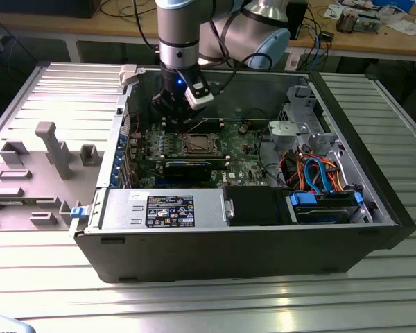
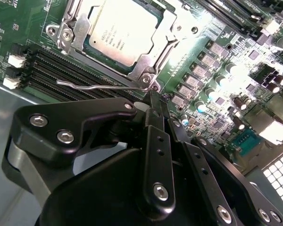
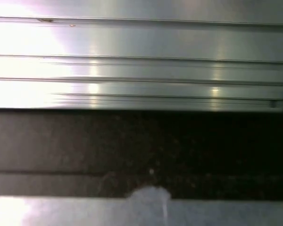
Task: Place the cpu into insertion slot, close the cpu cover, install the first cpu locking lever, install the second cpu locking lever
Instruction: 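Install the first cpu locking lever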
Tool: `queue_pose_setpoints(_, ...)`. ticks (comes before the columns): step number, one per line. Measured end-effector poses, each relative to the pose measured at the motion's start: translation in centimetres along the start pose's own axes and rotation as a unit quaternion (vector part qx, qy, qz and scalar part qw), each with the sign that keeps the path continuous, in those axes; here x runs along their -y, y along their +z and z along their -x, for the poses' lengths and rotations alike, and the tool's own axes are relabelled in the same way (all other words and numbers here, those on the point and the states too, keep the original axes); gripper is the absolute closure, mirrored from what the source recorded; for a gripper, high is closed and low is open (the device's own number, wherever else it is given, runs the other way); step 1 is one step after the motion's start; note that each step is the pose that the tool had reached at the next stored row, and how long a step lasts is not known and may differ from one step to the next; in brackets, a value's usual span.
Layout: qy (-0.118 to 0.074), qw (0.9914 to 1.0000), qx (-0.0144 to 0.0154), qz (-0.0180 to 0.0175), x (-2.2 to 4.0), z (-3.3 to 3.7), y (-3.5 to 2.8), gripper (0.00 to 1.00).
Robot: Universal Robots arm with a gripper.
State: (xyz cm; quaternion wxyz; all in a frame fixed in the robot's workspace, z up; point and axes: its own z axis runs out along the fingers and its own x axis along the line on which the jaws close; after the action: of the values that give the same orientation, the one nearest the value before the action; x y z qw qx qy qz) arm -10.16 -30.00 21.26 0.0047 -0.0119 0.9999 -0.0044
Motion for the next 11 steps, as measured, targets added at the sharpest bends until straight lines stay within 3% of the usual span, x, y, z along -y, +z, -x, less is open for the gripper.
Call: queue_pose_setpoints(11, -0.004, 0.99999, 0.0000, 0.0000, -0.23, 0.51, 0.68, 0.89)
